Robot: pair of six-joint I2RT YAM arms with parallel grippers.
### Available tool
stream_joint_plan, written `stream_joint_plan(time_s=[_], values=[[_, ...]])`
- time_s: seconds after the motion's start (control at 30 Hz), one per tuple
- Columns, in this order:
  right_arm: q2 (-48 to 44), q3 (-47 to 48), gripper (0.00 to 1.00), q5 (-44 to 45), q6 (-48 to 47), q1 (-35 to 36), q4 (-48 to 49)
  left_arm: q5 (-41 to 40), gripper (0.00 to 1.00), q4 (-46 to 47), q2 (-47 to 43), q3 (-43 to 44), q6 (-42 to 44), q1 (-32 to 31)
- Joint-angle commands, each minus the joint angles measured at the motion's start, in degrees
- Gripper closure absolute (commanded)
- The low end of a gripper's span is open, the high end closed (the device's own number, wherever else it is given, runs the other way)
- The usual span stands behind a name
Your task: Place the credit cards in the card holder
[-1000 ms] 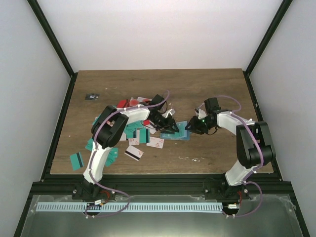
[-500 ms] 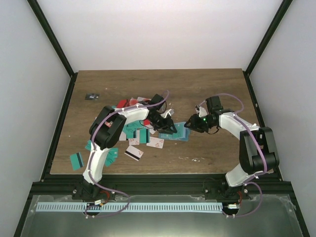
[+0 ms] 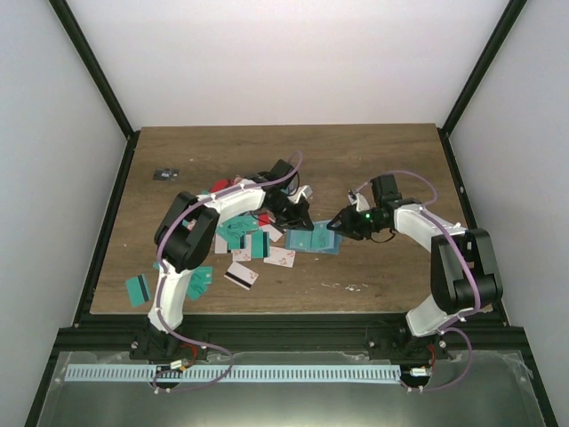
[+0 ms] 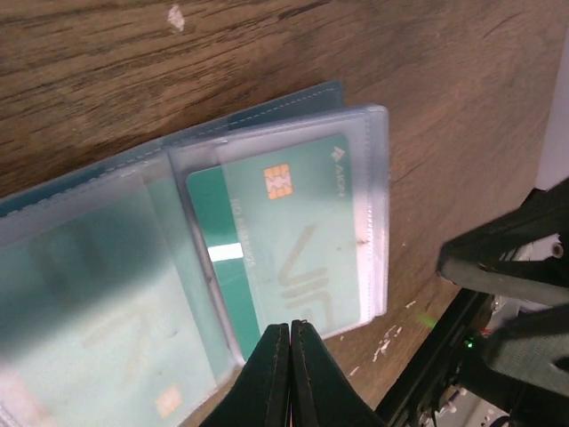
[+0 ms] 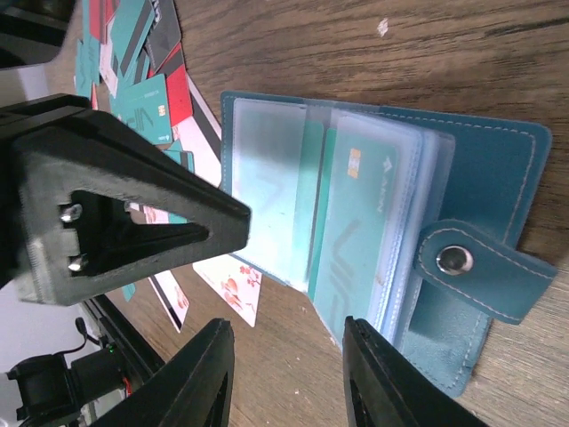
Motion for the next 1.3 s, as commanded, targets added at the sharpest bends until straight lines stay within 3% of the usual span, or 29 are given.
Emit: stream_joint_plan(time_s=[0.0, 0.67, 1.0, 1.27], values=[[0.90, -0.38, 0.64, -2.58, 0.70, 0.19, 1.86, -0.62, 0.96, -0.64, 2.78, 1.63, 0.57, -0.01], [8.86, 0.63, 0.64, -2.13, -3.77, 0.20, 1.76, -1.41, 0.96, 0.01, 11.01, 4.72, 0.36, -1.24], [8.02, 2.11, 0.63, 3.09, -5.86, 0.20, -3.28, -3.22, 0.96, 1.56, 10.91, 1.12, -0.63, -1.35], [9.66, -0.12, 0.63, -0.37, -4.56, 0.18, 0.80, -3.11, 0.96, 2.38, 10.04, -0.74, -1.00, -1.43]])
